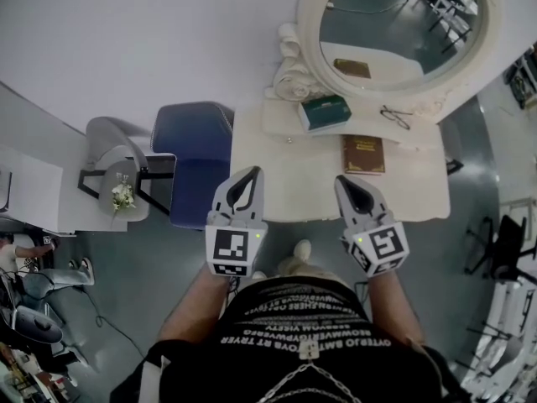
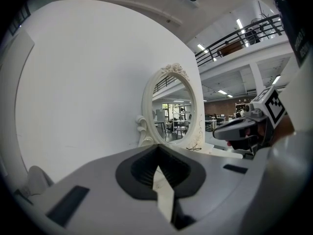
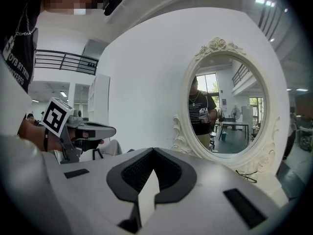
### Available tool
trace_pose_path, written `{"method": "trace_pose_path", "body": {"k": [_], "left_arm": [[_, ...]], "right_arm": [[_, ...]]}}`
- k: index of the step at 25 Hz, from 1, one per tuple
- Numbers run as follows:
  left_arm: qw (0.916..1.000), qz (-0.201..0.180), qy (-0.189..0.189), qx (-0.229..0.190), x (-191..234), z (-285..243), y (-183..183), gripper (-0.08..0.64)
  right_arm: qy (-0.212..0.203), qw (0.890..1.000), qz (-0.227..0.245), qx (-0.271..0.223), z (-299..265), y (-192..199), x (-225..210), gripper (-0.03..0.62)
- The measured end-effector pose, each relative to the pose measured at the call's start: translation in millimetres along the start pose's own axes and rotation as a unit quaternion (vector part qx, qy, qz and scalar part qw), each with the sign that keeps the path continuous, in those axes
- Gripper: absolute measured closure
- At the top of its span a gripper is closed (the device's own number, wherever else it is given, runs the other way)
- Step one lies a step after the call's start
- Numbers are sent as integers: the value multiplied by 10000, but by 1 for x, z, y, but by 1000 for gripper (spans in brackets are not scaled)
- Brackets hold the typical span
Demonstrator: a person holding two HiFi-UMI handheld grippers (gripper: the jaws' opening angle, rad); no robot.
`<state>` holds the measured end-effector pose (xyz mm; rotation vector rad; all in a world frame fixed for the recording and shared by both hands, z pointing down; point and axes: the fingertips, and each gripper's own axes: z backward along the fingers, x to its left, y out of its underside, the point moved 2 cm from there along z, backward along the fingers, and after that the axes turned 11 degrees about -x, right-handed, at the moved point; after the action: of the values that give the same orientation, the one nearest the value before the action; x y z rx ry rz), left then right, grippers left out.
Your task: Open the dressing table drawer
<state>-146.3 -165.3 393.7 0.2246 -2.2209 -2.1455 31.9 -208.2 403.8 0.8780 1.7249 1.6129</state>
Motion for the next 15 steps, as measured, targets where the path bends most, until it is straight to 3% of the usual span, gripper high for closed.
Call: {"method": "trace_pose_path", "body": {"k": [15], "left_arm": [[9996, -24, -292, 62, -26, -71, -2, 557]], "right_arm": [[-423, 9991, 73, -9, -19, -2, -71, 591]]}}
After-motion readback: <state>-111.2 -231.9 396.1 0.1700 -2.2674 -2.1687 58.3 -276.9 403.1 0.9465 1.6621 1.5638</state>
